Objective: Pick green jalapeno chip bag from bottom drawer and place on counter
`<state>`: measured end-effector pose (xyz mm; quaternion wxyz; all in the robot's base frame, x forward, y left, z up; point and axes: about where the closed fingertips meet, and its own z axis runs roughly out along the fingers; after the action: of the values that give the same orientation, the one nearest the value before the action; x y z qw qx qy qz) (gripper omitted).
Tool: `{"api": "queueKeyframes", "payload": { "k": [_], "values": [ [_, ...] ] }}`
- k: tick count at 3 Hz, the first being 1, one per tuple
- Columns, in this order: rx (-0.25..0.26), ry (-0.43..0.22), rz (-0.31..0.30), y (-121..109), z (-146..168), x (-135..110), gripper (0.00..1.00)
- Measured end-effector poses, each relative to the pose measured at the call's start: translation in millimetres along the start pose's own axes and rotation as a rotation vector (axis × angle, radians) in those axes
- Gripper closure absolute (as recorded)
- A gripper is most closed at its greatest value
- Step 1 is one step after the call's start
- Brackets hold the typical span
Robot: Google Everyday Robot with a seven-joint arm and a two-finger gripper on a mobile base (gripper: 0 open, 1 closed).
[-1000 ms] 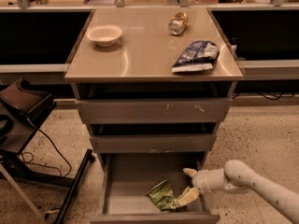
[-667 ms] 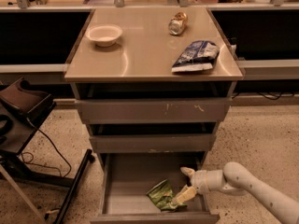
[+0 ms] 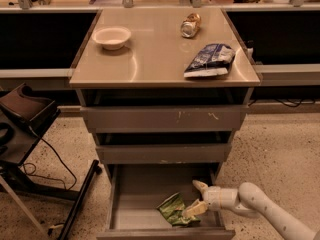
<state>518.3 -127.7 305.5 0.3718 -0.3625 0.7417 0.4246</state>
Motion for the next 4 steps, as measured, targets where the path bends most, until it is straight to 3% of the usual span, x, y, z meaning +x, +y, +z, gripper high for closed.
{"api": "queueKeyframes", "payload": {
  "k": [1, 2, 3, 4],
  "values": [
    [0.048, 0.004, -0.021, 1.4, 15.5, -2.2, 0.0],
    [0.102, -0.02, -0.022, 21.5, 54.0, -9.9, 0.0],
    [0.157, -0.017, -0.02, 13.0, 59.7, -9.8, 0.0],
    [0.157, -0.017, -0.02, 13.0, 59.7, -9.8, 0.0]
  ]
}}
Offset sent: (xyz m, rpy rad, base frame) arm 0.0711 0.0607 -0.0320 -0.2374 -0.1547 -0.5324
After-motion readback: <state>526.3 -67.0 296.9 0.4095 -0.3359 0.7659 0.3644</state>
